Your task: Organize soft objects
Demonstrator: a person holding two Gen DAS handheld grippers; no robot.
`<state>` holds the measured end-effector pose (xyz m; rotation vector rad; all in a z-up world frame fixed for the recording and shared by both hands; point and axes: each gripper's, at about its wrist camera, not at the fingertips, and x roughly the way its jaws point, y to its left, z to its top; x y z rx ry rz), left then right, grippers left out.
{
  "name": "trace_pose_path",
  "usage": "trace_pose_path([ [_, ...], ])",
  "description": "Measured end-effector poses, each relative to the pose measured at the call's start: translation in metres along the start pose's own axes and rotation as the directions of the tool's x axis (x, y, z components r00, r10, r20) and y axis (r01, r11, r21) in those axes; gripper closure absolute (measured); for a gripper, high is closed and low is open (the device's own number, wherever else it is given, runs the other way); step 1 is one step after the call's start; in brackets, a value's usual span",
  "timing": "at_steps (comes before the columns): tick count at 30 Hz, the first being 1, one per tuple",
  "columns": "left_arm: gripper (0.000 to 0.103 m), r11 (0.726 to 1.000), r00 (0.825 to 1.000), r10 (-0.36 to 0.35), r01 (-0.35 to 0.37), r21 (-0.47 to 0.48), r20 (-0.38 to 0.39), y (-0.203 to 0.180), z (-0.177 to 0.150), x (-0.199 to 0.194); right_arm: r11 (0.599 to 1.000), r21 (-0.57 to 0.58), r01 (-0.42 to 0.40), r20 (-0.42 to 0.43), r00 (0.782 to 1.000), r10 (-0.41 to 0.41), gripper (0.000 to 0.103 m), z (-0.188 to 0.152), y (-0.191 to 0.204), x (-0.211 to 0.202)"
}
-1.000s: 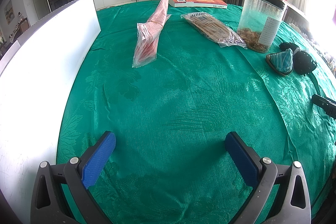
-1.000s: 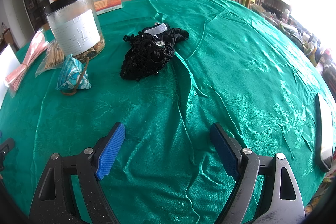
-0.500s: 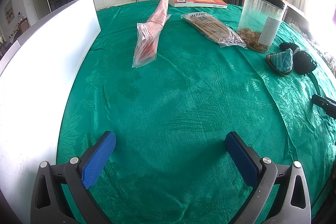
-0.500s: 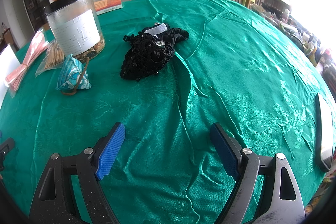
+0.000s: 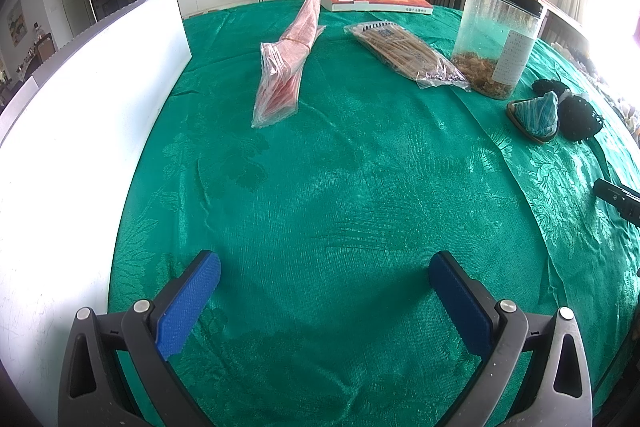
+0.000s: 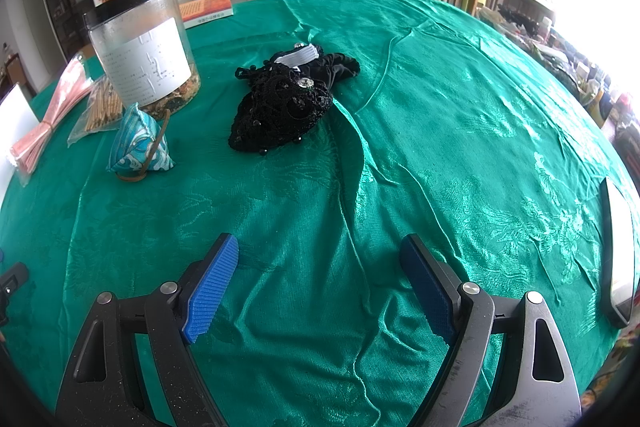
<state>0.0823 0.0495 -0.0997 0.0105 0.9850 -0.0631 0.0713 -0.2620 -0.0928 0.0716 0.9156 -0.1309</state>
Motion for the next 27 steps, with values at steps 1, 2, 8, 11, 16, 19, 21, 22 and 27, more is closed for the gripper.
trace_pose_path([
  [1, 0.000, 0.999, 0.999, -0.035, 0.034, -0.033, -0.024, 0.003, 0.005, -0.001, 1.000, 0.000, 0.000, 0.000, 1.000, 0.000, 0.018, 0.000, 0.000, 0.000],
  [2, 0.000, 0.991, 0.994, -0.107, 0.105, -0.084, -0.024, 0.007, 0.012, -0.005, 1.000, 0.000, 0.001, 0.000, 1.000, -0.001, 0.018, 0.000, 0.000, 0.000],
  [8, 0.000, 0.835, 0.896, -0.442, 0.423, -0.352, 0.028, 0.023, 0.096, 0.000, 1.000, 0.000, 0.000, 0.000, 1.000, 0.000, 0.018, 0.000, 0.000, 0.000],
  [11, 0.000, 0.744, 0.836, -0.548, 0.489, -0.455, 0.002, 0.021, 0.147, 0.035, 1.000, 0.000, 0.000, 0.000, 1.000, 0.000, 0.018, 0.000, 0.000, 0.000],
  [16, 0.000, 0.748, 0.853, -0.517, 0.407, -0.524, -0.075, 0.008, 0.204, 0.089, 1.000, -0.001, -0.002, 0.000, 1.000, 0.002, 0.017, 0.000, 0.000, 0.000],
  [19, 0.000, 0.807, 0.882, -0.446, 0.326, -0.492, -0.149, -0.008, 0.216, 0.112, 1.000, -0.001, -0.004, -0.001, 1.000, 0.004, 0.017, 0.000, 0.000, 0.000],
  [21, 0.000, 0.852, 0.896, -0.398, 0.282, -0.441, -0.196, -0.024, 0.219, 0.125, 1.000, -0.001, -0.004, -0.001, 1.000, 0.004, 0.017, 0.000, 0.000, 0.000],
  [22, 0.000, 0.835, 0.887, -0.427, 0.313, -0.452, -0.176, -0.027, 0.220, 0.129, 1.000, -0.001, -0.004, -0.001, 1.000, 0.004, 0.017, 0.000, 0.000, 0.000],
  [27, 0.000, 0.789, 0.882, -0.445, 0.303, -0.534, -0.157, -0.026, 0.216, 0.138, 1.000, -0.004, -0.008, -0.003, 1.000, 0.008, 0.015, 0.001, 0.000, 0.000],
])
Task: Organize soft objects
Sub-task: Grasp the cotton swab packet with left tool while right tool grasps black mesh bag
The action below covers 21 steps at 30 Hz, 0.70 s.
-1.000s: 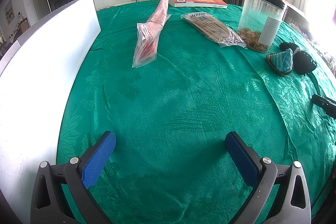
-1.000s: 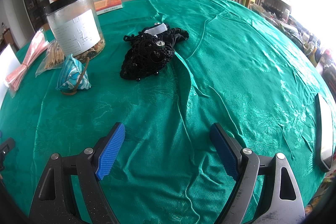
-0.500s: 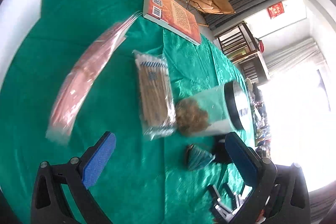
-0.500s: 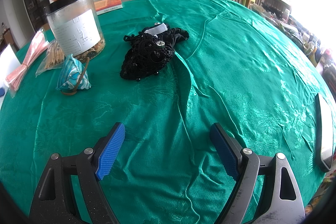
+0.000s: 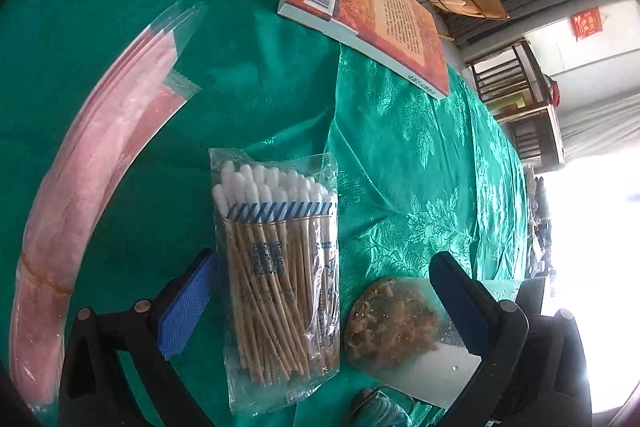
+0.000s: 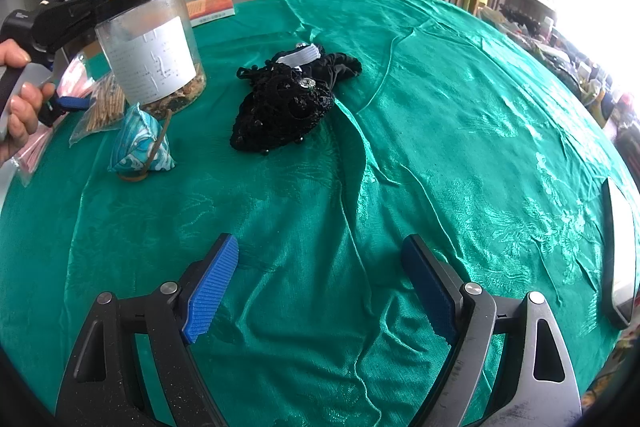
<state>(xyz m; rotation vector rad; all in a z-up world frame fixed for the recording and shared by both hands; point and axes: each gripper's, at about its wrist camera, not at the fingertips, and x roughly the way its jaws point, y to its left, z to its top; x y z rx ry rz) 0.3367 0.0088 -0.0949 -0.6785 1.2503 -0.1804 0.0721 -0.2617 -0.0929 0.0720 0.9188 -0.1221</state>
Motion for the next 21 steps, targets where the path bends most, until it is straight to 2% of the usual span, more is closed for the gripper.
trace_pose_path([
  [4, 0.000, 1.000, 0.999, -0.025, 0.025, -0.005, 0.040, 0.014, -0.003, -0.010, 1.000, -0.001, 0.000, 0.000, 1.000, 0.000, 0.015, -0.001, 0.001, -0.001],
  [5, 0.000, 1.000, 0.999, -0.011, 0.010, 0.008, 0.040, 0.013, -0.003, -0.010, 1.000, -0.001, 0.000, 0.000, 1.000, 0.000, 0.015, -0.001, 0.001, -0.001],
  [9, 0.001, 0.991, 0.991, 0.112, -0.116, 0.065, 0.070, 0.001, -0.002, -0.008, 1.000, -0.001, -0.001, 0.000, 1.000, 0.001, 0.015, -0.001, 0.001, -0.001],
  [12, 0.001, 0.971, 0.973, 0.195, -0.209, 0.112, 0.125, -0.008, -0.007, -0.003, 1.000, -0.001, -0.001, 0.000, 1.000, 0.001, 0.015, -0.001, 0.001, -0.001],
  [14, 0.001, 0.938, 0.953, 0.262, -0.288, 0.193, 0.153, -0.016, -0.014, 0.004, 1.000, -0.001, -0.001, 0.000, 1.000, 0.001, 0.015, -0.001, 0.001, -0.001],
  [15, 0.001, 0.913, 0.940, 0.296, -0.330, 0.240, 0.167, -0.021, -0.019, 0.008, 1.000, -0.001, -0.001, 0.000, 1.000, 0.001, 0.015, -0.001, 0.001, -0.001],
  [18, 0.004, 0.809, 0.886, 0.403, -0.462, 0.364, 0.228, -0.032, -0.036, 0.022, 1.000, -0.001, -0.001, 0.000, 1.000, 0.001, 0.015, -0.001, 0.001, -0.001],
  [19, 0.008, 0.791, 0.879, 0.398, -0.473, 0.387, 0.262, -0.035, -0.041, 0.022, 1.000, -0.001, -0.001, 0.000, 1.000, 0.001, 0.015, -0.001, 0.001, -0.001],
  [20, 0.037, 0.792, 0.882, 0.366, -0.462, 0.399, 0.295, -0.038, -0.045, 0.018, 1.000, 0.000, -0.003, -0.001, 1.000, 0.003, 0.015, -0.001, 0.001, -0.001],
  [21, 0.060, 0.779, 0.875, 0.365, -0.474, 0.411, 0.318, -0.041, -0.047, 0.014, 1.000, 0.002, -0.009, -0.003, 1.000, 0.009, 0.015, 0.000, 0.000, -0.001],
])
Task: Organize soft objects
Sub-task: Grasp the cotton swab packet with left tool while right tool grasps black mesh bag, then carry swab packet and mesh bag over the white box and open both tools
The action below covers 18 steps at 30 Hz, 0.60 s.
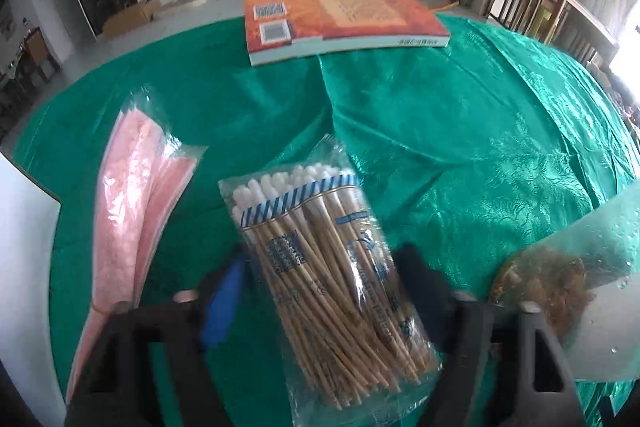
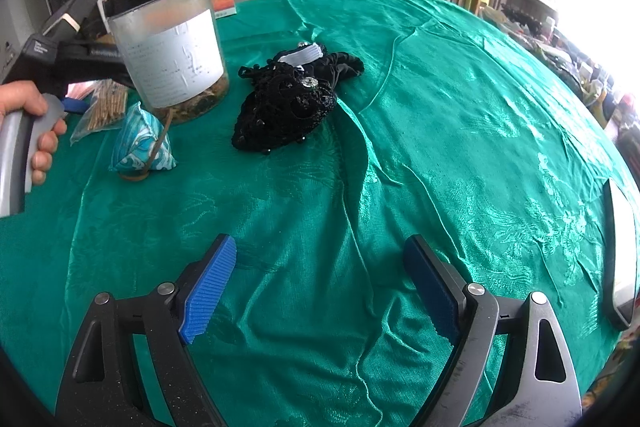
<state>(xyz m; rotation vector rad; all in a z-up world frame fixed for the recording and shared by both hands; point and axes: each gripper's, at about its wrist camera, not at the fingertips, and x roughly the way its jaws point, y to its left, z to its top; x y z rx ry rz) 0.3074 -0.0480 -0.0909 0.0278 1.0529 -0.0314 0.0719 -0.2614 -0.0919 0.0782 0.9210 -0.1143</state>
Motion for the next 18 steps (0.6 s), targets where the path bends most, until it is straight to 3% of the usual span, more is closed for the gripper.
trace_pose_path([
  [3, 0.068, 0.999, 0.999, -0.037, 0.037, 0.039, 0.017, 0.000, -0.004, -0.012, 0.986, 0.101, -0.132, 0.079, 0.989, 0.124, 0.016, 0.011, -0.022, -0.011],
  [5, 0.068, 0.996, 0.996, -0.087, 0.086, 0.033, 0.026, 0.006, -0.010, -0.023, 0.973, 0.164, -0.163, 0.165, 0.977, 0.136, 0.016, 0.030, -0.040, -0.018],
  [6, 0.069, 0.993, 0.993, -0.113, 0.112, 0.029, 0.032, 0.010, -0.013, -0.030, 0.970, 0.184, -0.160, 0.167, 0.977, 0.129, 0.016, 0.044, -0.047, -0.015],
  [9, 0.069, 0.984, 0.982, -0.177, 0.176, 0.015, 0.063, 0.022, -0.018, -0.052, 0.948, 0.221, -0.231, 0.064, 0.973, 0.222, 0.015, 0.096, -0.053, 0.019],
  [12, 0.069, 0.965, 0.962, -0.260, 0.263, -0.019, 0.086, 0.034, -0.018, -0.076, 0.961, 0.125, -0.247, -0.111, 0.959, 0.261, 0.021, 0.124, -0.027, 0.068],
  [13, 0.069, 0.957, 0.954, -0.285, 0.289, -0.027, 0.097, 0.032, -0.019, -0.085, 0.969, 0.069, -0.236, -0.155, 0.957, 0.244, 0.033, 0.126, -0.016, 0.079],
  [14, 0.069, 0.948, 0.944, -0.310, 0.315, -0.037, 0.110, 0.035, -0.017, -0.095, 0.985, -0.011, -0.172, -0.152, 0.974, 0.169, 0.065, 0.127, -0.006, 0.080],
  [15, 0.069, 0.939, 0.935, -0.333, 0.340, -0.043, 0.124, 0.039, -0.015, -0.106, 0.989, -0.034, -0.141, -0.152, 0.979, 0.135, 0.068, 0.131, -0.003, 0.077],
  [16, 0.069, 0.930, 0.924, -0.354, 0.364, -0.051, 0.144, 0.045, -0.015, -0.119, 0.988, 0.007, -0.152, -0.145, 0.978, 0.151, 0.069, 0.135, -0.008, 0.071],
  [18, 0.069, 0.911, 0.902, -0.391, 0.407, -0.061, 0.181, 0.062, -0.016, -0.146, 0.989, 0.067, -0.135, -0.051, 0.989, 0.139, 0.069, 0.147, -0.019, 0.042],
])
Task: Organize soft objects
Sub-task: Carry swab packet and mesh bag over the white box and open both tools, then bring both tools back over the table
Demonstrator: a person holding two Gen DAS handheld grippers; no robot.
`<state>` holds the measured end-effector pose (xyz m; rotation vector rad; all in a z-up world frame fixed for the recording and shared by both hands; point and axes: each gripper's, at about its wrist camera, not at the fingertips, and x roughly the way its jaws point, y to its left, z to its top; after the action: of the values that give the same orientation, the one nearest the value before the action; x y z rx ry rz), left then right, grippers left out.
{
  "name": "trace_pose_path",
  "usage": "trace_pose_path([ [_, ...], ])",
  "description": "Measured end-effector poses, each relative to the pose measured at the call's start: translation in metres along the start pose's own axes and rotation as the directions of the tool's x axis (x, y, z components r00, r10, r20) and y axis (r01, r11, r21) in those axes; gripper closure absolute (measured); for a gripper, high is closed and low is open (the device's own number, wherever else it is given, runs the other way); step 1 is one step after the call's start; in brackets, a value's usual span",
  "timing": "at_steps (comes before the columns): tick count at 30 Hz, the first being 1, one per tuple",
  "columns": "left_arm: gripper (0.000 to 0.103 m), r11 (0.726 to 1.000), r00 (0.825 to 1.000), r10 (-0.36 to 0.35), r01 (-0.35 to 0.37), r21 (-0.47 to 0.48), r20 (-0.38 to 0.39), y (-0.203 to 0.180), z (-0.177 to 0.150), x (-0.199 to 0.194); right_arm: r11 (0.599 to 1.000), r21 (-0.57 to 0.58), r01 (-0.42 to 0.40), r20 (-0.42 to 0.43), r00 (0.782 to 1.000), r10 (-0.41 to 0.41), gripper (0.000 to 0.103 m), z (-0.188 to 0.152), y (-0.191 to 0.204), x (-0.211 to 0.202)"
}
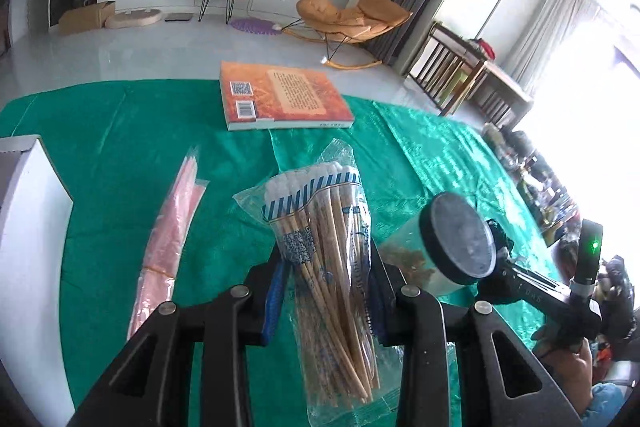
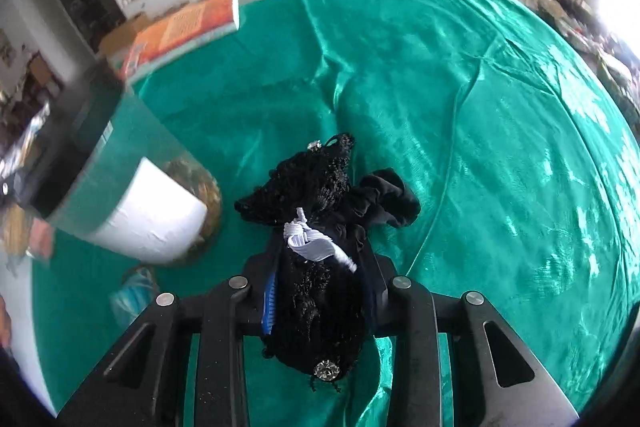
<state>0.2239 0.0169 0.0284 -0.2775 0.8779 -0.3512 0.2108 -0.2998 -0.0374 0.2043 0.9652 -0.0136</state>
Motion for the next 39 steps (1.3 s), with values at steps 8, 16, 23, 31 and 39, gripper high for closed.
trace_pose_path([
  [8, 0.068, 0.998, 0.991, 0.052, -0.049, -0.030, 0.125, 0.067, -0.023, -0.162, 0.966, -0.224, -0.131, 0.187, 0.967, 0.175, 0.068, 0.020, 0.111, -0.140],
  [16, 0.067, 0.872, 0.872, 0.481, -0.464, -0.159, 0.095, 0.183, -0.109, -0.297, 0.673, -0.404, -0.620, -0.105, 0.762, 0.639, 0.067, -0.086, 0.336, -0.189],
  [23, 0.000, 0.717, 0.710, 0.694, -0.669, -0.198, 0.115, 0.208, -0.152, -0.296, 0.554, -0.471, -0.687, -0.252, 0.706, 0.662, 0.022, -0.149, 0.408, -0.180],
  [31, 0.000, 0.949, 0.934, 0.314, -0.316, -0.012, 0.172, 0.084, -0.151, -0.222, 0.871, -0.445, -0.208, 0.064, 0.963, 0.263, 0.022, -0.175, 0.240, -0.103],
  [39, 0.000, 0.950, 0.975, 0.219, -0.204, 0.238, -0.038, -0.014, -0.193, -0.055, 0.989, -0.106, 0.102, 0.067, 0.993, -0.095, 0.022, -0.184, 0.092, -0.044],
])
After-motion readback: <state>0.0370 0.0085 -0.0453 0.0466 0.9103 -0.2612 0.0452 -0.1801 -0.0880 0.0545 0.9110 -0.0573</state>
